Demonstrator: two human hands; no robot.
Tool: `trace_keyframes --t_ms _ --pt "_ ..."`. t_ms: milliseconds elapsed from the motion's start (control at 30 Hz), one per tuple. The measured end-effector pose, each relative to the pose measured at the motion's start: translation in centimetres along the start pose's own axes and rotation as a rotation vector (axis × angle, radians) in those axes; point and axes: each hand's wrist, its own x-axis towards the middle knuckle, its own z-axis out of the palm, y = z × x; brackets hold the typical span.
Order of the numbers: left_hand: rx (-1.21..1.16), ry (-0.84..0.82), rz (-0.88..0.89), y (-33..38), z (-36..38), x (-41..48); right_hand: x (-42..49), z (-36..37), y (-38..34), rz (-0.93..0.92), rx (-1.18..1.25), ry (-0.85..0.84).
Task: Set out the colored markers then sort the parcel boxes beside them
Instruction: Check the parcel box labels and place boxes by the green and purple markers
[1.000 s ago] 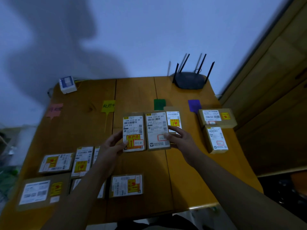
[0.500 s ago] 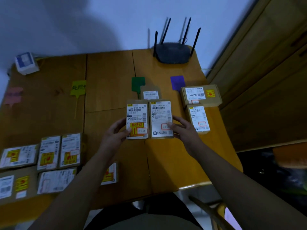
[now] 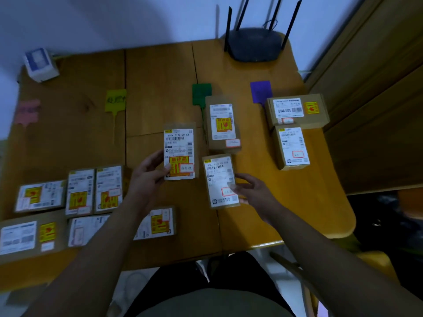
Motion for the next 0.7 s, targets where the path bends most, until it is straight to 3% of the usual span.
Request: trace_keyframes --t_ms 233,533,700 --pt "-0.035 0.028 -0.045 -1.8 -2.3 -1.7 1.9 1.4 3.1 0.071 0.009 0.114" --pt "-0.085 0.016 -0.02 -3.6 -2.9 -2.2 3.7 1.7 2.2 0.008 -0.138 0.286" --pt "-0.129 0.012 0.026 -2.6 -2.7 -2.5 1.9 3.9 -1.0 -0.265 -0.403 0.497"
